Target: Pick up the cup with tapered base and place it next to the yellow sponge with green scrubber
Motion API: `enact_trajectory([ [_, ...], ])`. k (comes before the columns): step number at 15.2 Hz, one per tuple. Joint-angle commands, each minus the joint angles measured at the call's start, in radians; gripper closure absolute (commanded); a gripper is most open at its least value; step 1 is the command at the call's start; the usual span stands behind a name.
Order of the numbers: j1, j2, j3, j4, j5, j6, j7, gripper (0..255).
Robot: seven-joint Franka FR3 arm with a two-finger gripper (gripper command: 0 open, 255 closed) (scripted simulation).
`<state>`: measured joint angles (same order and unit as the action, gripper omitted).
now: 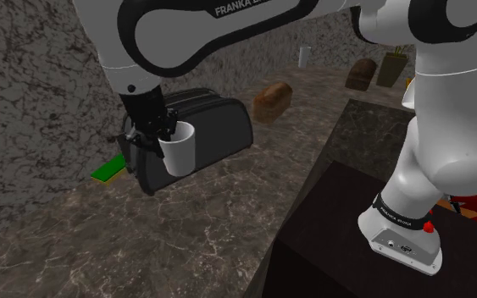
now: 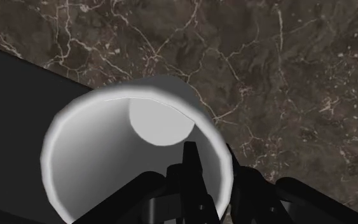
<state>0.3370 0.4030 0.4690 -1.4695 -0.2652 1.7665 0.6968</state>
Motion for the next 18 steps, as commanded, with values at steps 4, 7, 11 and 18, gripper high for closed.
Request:
enact_trajectory([
  [4, 0.130, 0.234, -0.018, 0.335, -0.076, -0.115, 0.050, 255],
  [7, 0.123, 0.233, -0.020, 0.292, -0.077, -0.075, 0.056, 255],
  [11, 0.116, 0.236, -0.021, 0.242, -0.081, -0.024, 0.064, 255],
  [18, 0.107, 0.252, -0.027, 0.172, -0.091, 0.058, 0.079, 255],
])
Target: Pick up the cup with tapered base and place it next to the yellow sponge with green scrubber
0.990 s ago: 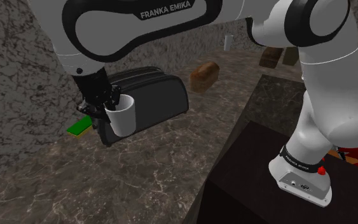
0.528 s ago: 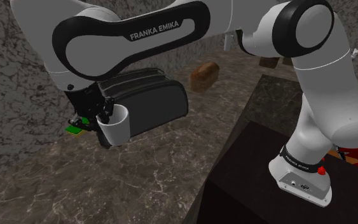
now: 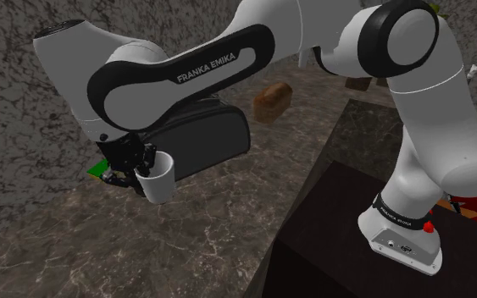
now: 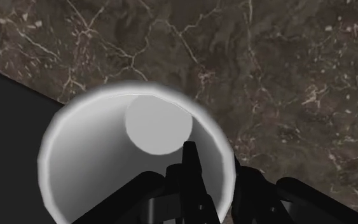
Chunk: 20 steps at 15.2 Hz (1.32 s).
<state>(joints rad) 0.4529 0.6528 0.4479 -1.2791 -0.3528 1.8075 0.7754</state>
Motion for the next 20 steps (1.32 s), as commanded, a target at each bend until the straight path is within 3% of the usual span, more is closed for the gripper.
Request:
enact_trajectory([
  [1, -0.010, 0.008, -0.007, -0.032, -0.007, 0.036, 0.004, 255],
  [9, -0.010, 0.008, -0.007, -0.032, -0.007, 0.036, 0.005, 255],
  [10, -0.013, 0.007, -0.007, -0.035, -0.007, 0.037, 0.002, 0],
  [15, -0.010, 0.008, -0.007, -0.032, -0.007, 0.036, 0.005, 0],
  [20, 0.011, -0.002, 0.000, 0.081, 0.004, -0.083, -0.011, 0],
])
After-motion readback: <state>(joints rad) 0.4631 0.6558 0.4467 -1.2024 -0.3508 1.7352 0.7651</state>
